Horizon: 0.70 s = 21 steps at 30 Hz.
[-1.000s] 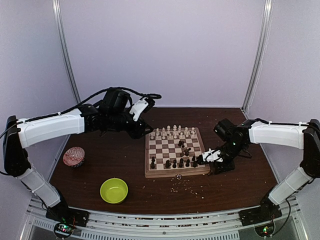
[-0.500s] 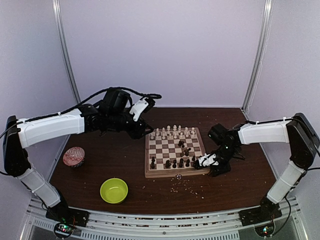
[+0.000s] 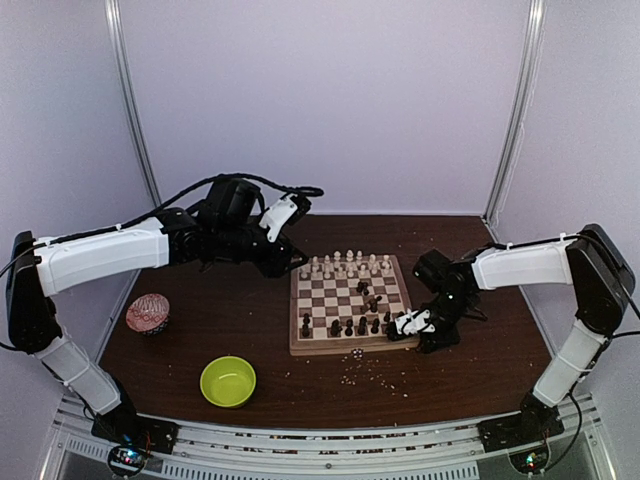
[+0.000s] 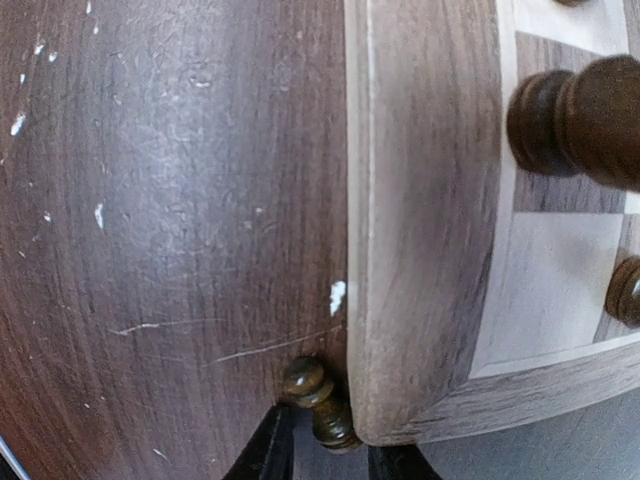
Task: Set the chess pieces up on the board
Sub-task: Pick up the pawn from the center of the board.
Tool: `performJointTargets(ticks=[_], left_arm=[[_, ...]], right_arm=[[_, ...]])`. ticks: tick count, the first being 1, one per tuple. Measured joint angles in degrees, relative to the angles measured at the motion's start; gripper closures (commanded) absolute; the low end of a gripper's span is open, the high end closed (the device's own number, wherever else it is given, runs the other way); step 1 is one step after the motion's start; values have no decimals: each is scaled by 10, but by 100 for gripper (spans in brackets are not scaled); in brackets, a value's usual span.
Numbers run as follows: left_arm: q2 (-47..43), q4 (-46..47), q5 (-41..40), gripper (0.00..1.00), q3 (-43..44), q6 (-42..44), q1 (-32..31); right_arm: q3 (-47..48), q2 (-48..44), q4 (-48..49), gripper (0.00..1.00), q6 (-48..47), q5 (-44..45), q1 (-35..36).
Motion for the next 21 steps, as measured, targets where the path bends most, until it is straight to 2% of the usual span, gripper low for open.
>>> performJointTargets(ticks=[21], left_arm=[[0,8,9,54,-7,0,0]], right_arm=[[-21,-19,19,78,30,36,26]])
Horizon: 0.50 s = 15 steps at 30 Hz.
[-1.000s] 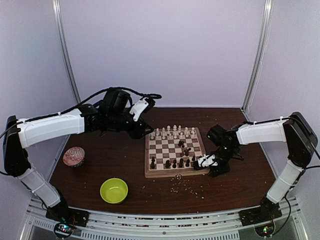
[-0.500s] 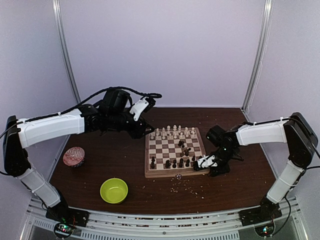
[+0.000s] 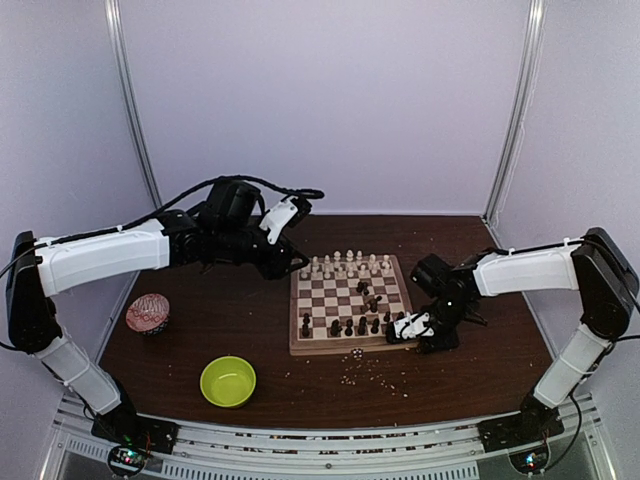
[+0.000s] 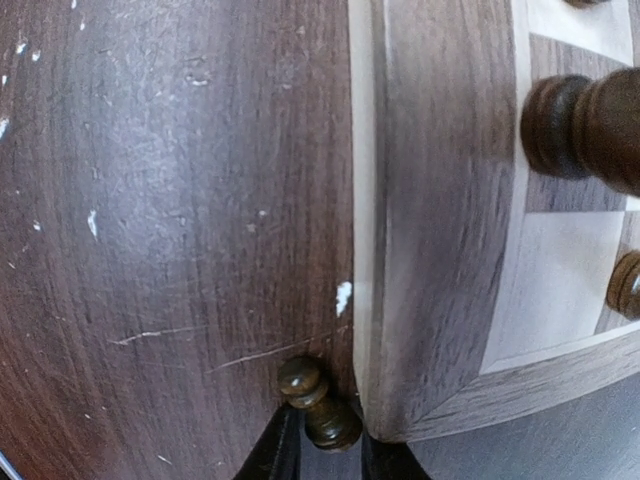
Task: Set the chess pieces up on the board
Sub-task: Pick up the pawn from the center of the board.
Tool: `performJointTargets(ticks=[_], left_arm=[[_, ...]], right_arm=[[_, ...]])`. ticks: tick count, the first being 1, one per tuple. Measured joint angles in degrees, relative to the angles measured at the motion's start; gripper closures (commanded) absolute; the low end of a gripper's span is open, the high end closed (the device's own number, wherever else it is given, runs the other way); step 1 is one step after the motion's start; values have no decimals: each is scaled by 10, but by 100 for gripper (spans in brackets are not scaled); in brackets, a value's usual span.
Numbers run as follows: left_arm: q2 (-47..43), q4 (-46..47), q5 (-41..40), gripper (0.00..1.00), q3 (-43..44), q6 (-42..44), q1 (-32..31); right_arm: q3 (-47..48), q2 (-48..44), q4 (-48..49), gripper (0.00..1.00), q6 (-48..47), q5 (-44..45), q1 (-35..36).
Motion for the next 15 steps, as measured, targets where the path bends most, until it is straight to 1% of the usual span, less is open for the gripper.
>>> performJointTargets(ticks=[9,15], left_arm=[[0,1,2,54,-3,0,0],[0,10,4,54,-15,0,0]], right_arm=[[-4,-4,2,86,8,24,18],[-14,-13,8,88,16,25,20]])
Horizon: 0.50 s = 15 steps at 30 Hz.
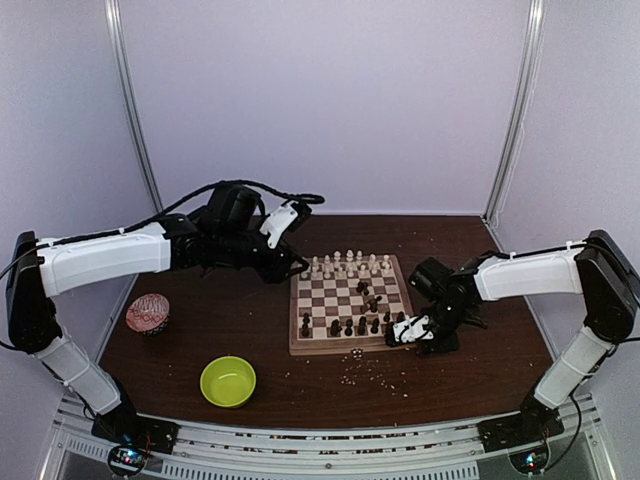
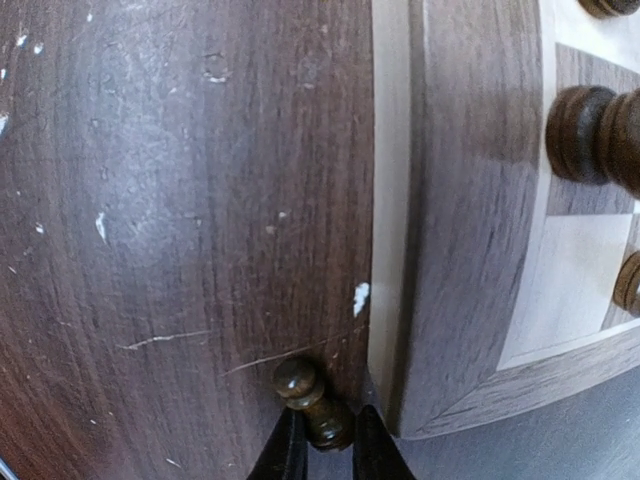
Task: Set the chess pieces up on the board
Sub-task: Pick up the pawn from the center of the board.
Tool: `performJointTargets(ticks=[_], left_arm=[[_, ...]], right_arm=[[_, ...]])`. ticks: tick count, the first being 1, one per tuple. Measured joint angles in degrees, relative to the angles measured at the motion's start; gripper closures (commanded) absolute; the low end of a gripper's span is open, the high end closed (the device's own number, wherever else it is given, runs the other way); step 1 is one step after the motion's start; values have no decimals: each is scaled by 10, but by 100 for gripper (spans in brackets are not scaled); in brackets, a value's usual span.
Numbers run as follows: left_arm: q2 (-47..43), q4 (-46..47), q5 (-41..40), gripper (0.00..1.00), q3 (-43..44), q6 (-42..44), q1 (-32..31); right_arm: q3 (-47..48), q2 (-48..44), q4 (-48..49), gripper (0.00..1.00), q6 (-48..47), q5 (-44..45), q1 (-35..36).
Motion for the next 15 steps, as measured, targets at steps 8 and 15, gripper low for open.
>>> performJointTargets(ticks=[8,15], left_arm=[[0,2,6,54,-6,0,0],[0,23,21,55,-21,0,0]], right_arm=[[-7,-10,-13,88,21,-17,2],[21,-16,-65,88,52,-83,-23]])
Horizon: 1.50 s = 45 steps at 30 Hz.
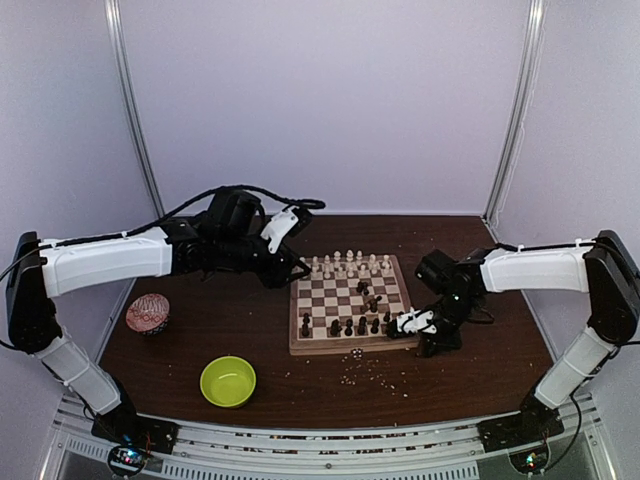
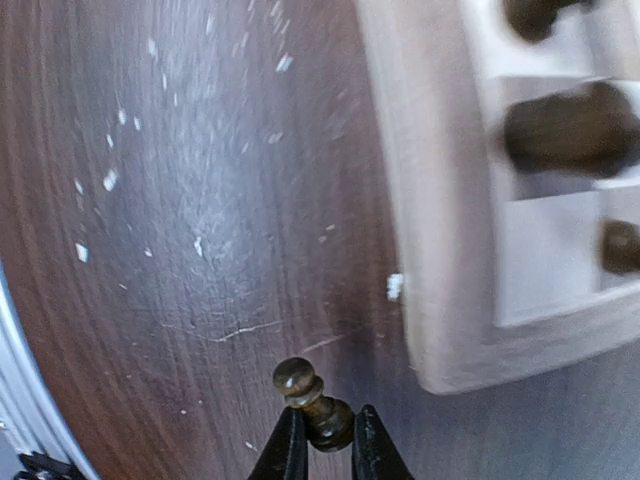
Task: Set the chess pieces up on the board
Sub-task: Pick up the pawn from the center of the board, then pass from the right arm to the left
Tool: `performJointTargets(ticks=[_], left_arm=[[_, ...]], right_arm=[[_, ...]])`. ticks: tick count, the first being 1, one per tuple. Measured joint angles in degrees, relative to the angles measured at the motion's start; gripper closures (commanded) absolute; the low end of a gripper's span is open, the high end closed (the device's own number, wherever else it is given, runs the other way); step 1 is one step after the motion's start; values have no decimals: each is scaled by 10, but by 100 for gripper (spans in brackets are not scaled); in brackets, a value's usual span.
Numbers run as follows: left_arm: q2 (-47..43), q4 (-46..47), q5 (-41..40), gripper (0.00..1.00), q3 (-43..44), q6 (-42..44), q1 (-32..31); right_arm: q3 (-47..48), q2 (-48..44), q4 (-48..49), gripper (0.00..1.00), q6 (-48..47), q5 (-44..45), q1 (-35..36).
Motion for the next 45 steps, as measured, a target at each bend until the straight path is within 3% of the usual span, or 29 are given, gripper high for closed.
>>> performJointTargets(ticks=[19,32,45], left_arm=[[30,110,94,56,-14,13,-68],[112,234,165,54,-15,-51,-74],[146,268,199,60,16,-82,-85]], right_arm=[[249,10,-49,88,186,-255,-31],[267,23,-59,87,229,-313,-31],[268,23,-61,87,233,-320,-31]])
